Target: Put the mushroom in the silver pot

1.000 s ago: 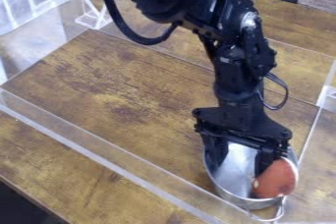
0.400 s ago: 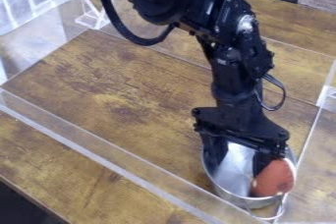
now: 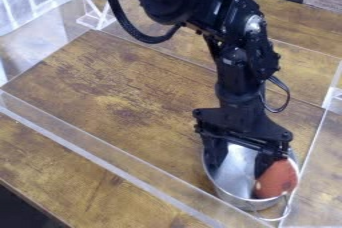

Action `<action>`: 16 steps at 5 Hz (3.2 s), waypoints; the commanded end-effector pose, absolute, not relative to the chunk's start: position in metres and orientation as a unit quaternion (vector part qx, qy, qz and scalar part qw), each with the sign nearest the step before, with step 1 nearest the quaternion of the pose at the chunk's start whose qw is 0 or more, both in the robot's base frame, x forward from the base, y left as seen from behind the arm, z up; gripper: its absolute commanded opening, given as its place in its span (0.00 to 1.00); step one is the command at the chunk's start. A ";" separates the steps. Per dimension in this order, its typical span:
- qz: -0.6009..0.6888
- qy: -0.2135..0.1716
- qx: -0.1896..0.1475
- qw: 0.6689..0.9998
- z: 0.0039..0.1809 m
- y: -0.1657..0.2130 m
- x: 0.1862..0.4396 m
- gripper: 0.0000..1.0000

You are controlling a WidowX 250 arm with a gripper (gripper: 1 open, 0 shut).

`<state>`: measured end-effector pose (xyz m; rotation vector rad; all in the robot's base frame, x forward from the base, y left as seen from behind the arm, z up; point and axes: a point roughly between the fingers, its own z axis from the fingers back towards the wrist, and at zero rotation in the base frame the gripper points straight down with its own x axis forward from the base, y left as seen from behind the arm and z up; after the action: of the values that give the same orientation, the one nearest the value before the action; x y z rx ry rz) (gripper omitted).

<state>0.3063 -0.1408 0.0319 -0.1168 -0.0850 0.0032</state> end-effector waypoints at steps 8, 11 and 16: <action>0.026 -0.029 -0.037 0.999 0.027 -0.100 0.297 1.00; 0.053 -0.020 -0.034 0.998 0.037 -0.105 0.295 0.00; -0.028 -0.006 -0.045 0.999 0.082 -0.149 0.311 0.00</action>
<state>0.3069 -0.1425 0.0654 -0.0711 0.0365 -0.0381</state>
